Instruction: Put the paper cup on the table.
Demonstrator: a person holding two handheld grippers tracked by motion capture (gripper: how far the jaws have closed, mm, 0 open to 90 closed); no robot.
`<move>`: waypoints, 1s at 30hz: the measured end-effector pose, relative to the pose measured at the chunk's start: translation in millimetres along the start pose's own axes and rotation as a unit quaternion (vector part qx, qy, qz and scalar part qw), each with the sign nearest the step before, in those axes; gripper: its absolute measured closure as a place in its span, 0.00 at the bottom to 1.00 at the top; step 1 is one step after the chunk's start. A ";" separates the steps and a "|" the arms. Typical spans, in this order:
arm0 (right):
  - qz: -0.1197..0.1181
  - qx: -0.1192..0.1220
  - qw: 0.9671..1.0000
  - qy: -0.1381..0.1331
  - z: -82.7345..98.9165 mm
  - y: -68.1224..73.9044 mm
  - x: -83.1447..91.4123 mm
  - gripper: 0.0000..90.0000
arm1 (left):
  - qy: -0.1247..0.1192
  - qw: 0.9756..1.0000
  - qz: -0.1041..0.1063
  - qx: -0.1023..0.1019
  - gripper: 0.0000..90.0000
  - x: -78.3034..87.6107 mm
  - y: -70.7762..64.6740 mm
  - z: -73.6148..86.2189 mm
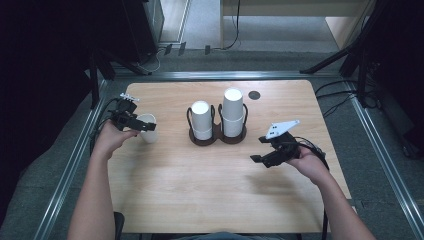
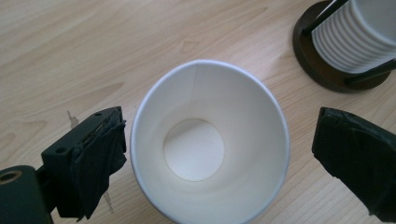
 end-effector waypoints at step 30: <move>-0.004 -0.021 1.000 -0.019 -3.3 -0.3 3.3 0.26 | -0.071 0.996 0.056 -0.020 0.00 45.6 -42.6 -33.1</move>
Point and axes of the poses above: each handheld gripper's, and its own axes: x roughly backward along the jaws, z roughly out of its underside, y roughly to its left, the point moved 8 cm from there along -x, roughly forward along the jaws, and after that the axes turned 13 degrees about -z, right-handed, at the moved point
